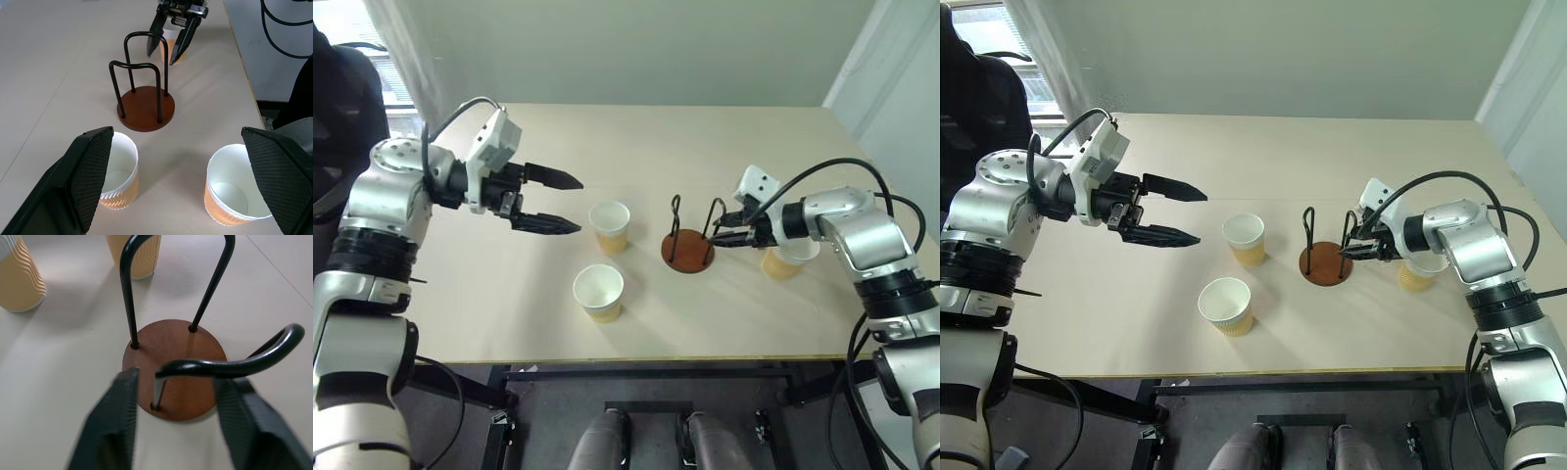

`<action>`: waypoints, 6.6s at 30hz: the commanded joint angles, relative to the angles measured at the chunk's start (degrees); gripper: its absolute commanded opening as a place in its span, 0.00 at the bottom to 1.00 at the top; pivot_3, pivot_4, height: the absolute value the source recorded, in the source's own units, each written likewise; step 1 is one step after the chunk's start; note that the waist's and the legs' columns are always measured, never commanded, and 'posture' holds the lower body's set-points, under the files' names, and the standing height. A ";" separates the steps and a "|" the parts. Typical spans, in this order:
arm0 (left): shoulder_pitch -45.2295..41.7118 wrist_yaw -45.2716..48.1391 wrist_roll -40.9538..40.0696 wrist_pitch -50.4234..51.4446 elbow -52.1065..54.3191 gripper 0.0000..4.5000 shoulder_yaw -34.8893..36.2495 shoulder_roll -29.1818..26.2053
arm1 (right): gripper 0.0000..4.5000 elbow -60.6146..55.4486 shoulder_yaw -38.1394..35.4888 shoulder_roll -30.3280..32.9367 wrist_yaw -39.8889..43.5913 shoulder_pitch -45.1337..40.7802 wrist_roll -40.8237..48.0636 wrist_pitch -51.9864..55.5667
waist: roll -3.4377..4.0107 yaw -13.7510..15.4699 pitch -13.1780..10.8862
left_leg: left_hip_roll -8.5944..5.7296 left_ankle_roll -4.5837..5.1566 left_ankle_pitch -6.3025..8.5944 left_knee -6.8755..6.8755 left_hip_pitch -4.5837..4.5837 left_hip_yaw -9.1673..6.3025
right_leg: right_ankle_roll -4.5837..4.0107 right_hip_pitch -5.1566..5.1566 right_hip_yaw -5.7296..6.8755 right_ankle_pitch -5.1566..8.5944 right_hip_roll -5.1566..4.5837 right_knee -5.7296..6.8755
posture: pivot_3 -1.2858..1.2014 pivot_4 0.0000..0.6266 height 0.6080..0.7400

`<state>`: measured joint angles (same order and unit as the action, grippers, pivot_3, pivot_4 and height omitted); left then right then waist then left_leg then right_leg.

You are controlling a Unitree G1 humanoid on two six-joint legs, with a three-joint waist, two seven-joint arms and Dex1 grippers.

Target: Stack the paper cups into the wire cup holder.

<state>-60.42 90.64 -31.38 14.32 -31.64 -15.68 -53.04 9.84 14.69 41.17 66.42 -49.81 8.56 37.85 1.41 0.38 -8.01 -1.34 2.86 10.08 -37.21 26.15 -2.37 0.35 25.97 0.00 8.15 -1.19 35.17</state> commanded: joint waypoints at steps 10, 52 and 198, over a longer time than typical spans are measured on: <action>-1.57 1.86 0.11 1.45 1.98 1.00 1.76 1.54 | 1.00 -2.62 -4.47 8.50 1.86 -0.47 -0.95 -1.95 | 0.00 0.23 0.00 | -0.01 0.00 0.00 0.00 0.02 0.00 | 0.00 -0.01 0.00 0.00 -0.01 -0.01 | 0.52 0.24 1.00; -4.25 1.86 -0.39 -0.48 0.68 1.00 -1.22 4.37 | 1.00 0.07 -1.35 25.76 12.08 8.79 -16.28 -30.28 | -0.01 0.20 0.01 | -0.04 0.30 -0.11 -0.09 0.00 0.01 | 0.48 -0.22 -0.10 -0.17 -0.01 -0.19 | 0.52 0.24 1.00; -22.58 -4.29 47.59 -44.19 -31.80 1.00 -11.28 15.83 | 0.91 -5.26 -6.27 13.89 14.92 -12.00 1.18 -1.37 | 0.00 0.18 0.01 | -0.01 0.29 0.08 -0.20 0.47 0.03 | 0.26 0.29 -0.07 -0.07 -0.03 -0.07 | 0.52 0.24 1.00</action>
<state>-82.21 87.18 15.48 -28.73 -63.30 -27.48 -37.18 5.17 8.67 54.08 80.99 -60.07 9.76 37.44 1.41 0.57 -8.01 -1.38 3.15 10.16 -37.44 26.65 -2.30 0.63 26.29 -0.04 8.07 -1.16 35.11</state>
